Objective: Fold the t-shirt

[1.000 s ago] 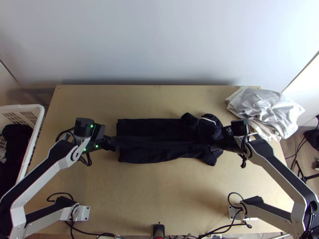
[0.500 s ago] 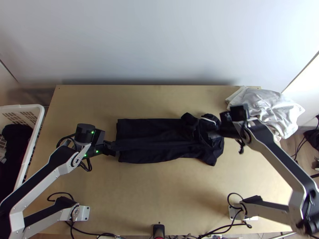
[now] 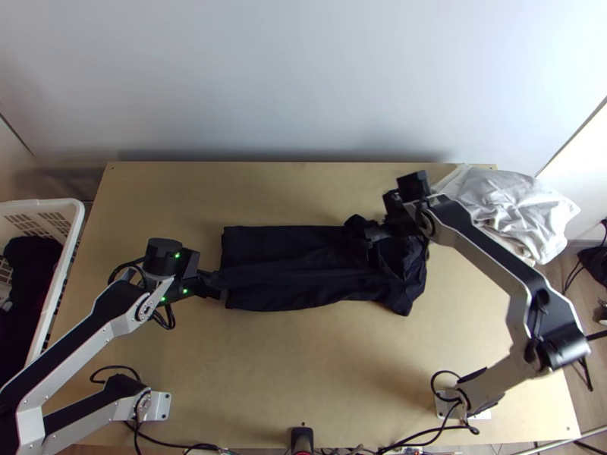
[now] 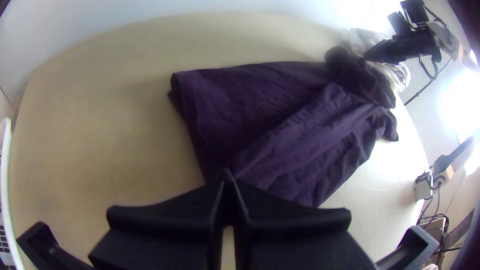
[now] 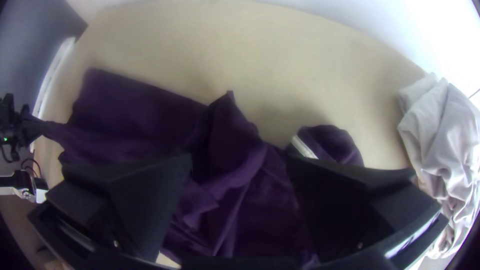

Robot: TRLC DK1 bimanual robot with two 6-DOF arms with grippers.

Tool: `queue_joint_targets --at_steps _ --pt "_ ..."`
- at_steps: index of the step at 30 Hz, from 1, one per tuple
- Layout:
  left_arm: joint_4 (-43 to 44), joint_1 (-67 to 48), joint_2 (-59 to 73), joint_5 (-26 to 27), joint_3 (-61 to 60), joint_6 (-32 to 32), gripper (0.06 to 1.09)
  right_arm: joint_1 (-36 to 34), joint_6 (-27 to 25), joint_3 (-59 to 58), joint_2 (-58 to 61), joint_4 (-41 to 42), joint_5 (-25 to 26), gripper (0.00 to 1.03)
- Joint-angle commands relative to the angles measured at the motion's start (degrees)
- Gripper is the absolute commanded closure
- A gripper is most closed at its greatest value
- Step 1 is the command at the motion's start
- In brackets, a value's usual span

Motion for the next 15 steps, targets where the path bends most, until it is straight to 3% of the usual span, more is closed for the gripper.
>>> queue_joint_targets --at_steps 1,4,7,11,13,15 --pt "-0.21 -0.07 -0.22 -0.54 0.14 0.02 1.05 0.78 0.38 5.28 6.35 0.32 -0.14 0.16" --pt "-0.12 0.02 -0.04 -0.63 0.23 0.2 1.05 0.95 0.38 5.46 7.32 0.32 -0.14 0.16" --pt "0.06 0.02 0.31 -0.63 0.31 0.2 1.05 0.95 1.08 5.37 7.58 0.32 -0.4 0.31" --pt "0.32 0.02 0.75 -0.63 0.67 0.46 1.05 0.95 1.17 5.37 7.58 -0.03 -0.58 0.35" --pt "0.41 0.02 1.1 -0.63 0.93 0.46 1.05 0.87 1.26 5.37 7.49 -0.12 -0.66 0.5" --pt "0.67 0.02 1.54 -0.63 1.11 0.46 1.05 0.69 1.26 5.19 7.49 -0.47 -0.66 0.5"
